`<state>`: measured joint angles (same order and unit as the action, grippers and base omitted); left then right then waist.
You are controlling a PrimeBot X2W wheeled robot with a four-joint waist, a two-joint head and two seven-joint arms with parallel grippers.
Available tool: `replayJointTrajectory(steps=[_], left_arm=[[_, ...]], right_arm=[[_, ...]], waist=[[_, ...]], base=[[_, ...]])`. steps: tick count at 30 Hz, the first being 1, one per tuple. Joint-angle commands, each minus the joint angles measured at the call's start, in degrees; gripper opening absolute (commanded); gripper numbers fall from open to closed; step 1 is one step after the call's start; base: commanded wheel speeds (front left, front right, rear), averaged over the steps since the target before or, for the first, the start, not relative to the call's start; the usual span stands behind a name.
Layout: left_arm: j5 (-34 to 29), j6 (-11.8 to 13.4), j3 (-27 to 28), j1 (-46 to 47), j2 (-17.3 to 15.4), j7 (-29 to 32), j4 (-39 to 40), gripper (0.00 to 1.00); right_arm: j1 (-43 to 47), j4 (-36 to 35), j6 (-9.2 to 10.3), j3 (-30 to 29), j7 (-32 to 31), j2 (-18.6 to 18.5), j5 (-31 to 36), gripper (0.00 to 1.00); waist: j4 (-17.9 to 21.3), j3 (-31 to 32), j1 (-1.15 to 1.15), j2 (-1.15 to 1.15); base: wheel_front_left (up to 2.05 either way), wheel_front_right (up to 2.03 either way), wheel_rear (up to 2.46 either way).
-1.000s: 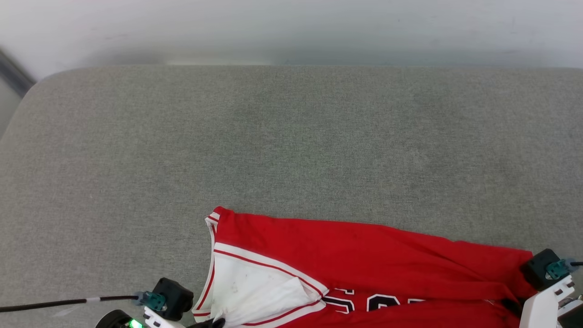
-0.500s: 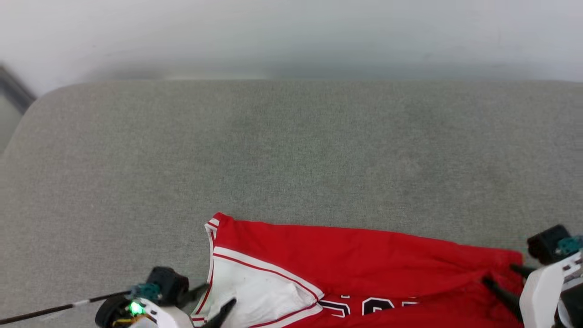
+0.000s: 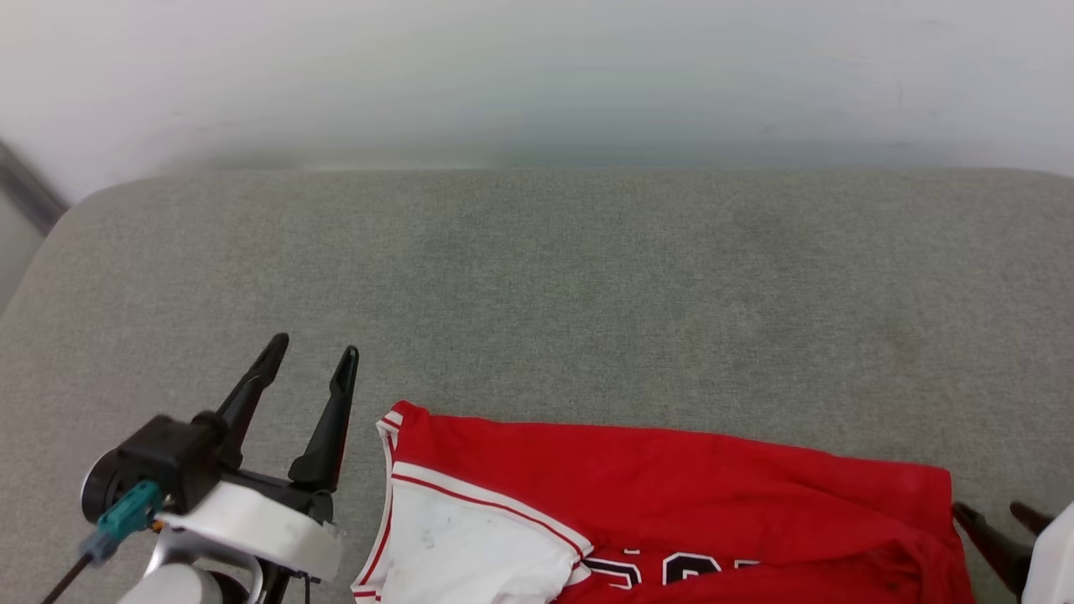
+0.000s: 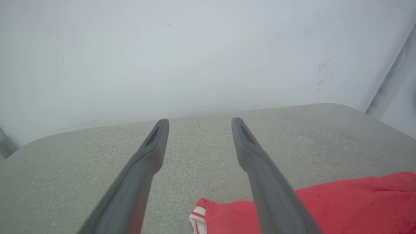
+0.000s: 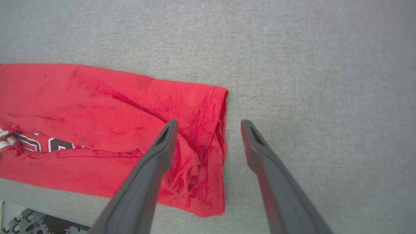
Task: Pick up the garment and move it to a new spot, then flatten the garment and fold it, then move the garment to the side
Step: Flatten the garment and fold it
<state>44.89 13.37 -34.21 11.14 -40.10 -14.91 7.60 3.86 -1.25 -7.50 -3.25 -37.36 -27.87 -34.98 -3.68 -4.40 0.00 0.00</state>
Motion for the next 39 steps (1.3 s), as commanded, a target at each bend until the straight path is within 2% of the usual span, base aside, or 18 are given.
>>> replayJointTrajectory(steps=[1,5,9,13,17,20,29,30,31,32,39], left_arm=[[-4.2,0.1,4.7,-3.7,3.0,-0.3,2.0,1.00],[-12.8,-2.0,14.8,-8.9,9.7,-0.3,5.6,1.00],[-19.9,-6.2,22.7,-13.1,15.9,-0.3,7.5,1.00],[-24.9,-10.9,27.5,-15.2,20.9,-0.3,7.7,1.00],[-28.9,-15.4,30.3,-15.6,24.0,-0.3,6.6,1.00],[-30.6,-17.5,32.2,-15.5,26.0,-0.3,5.9,1.00],[-33.9,-20.3,33.9,-14.7,28.7,-0.3,4.1,1.00],[-34.1,-20.3,33.9,-14.7,29.0,-0.3,3.8,1.00],[-34.3,-20.5,33.9,-14.7,29.2,-0.3,3.6,1.00],[-34.5,-20.5,34.0,-14.8,29.3,-0.3,3.4,1.00],[-34.1,-20.8,34.4,-16.3,30.0,-0.3,2.0,1.00]], right_arm=[[1.4,0.2,0.03,-2.7,-1.0,3.5,1.4,1.00],[2.2,0.7,0.03,-7.8,-2.5,10.2,3.0,1.00],[2.0,2.4,0.03,-11.1,-2.4,14.5,5.3,1.00],[1.5,4.9,0.03,-13.4,-1.5,17.2,8.0,1.00],[1.0,7.4,0.03,-14.3,-1.4,19.0,8.1,1.00],[1.0,9.3,0.03,-13.6,-1.6,19.7,7.7,1.00],[1.0,12.4,-0.33,-6.4,-1.2,21.2,6.5,1.00],[1.0,12.6,-0.34,-5.6,-0.9,21.2,6.4,0.51],[0.9,12.7,-0.34,-4.9,-0.3,21.1,6.2,0.20],[0.8,12.8,-0.34,-4.5,0.3,20.9,6.2,0.00],[0.2,12.2,0.04,-6.7,5.4,16.5,8.2,0.00]], waist=[[-0.2,-0.4,0.00,0.00],[-0.6,-1.3,0.00,0.00],[-1.1,-2.3,0.00,0.00],[-1.9,-3.3,0.00,0.00],[-2.7,-4.2,0.00,0.00],[-3.1,-4.8,0.00,0.00],[-3.4,-5.7,0.00,0.00],[-3.4,-5.7,0.00,0.00],[-3.3,-5.6,0.00,0.00],[-3.3,-5.4,0.00,0.00],[-2.4,-3.3,0.00,0.00]], base=[[0.00,0.00,0.00],[0.00,0.00,0.00],[0.00,0.00,0.00],[0.00,0.00,0.00],[0.00,0.00,0.00],[0.00,0.00,0.00],[0.00,0.00,0.00],[0.00,0.00,0.00],[0.00,0.00,0.00],[0.00,0.00,0.00],[0.00,0.00,0.00]])
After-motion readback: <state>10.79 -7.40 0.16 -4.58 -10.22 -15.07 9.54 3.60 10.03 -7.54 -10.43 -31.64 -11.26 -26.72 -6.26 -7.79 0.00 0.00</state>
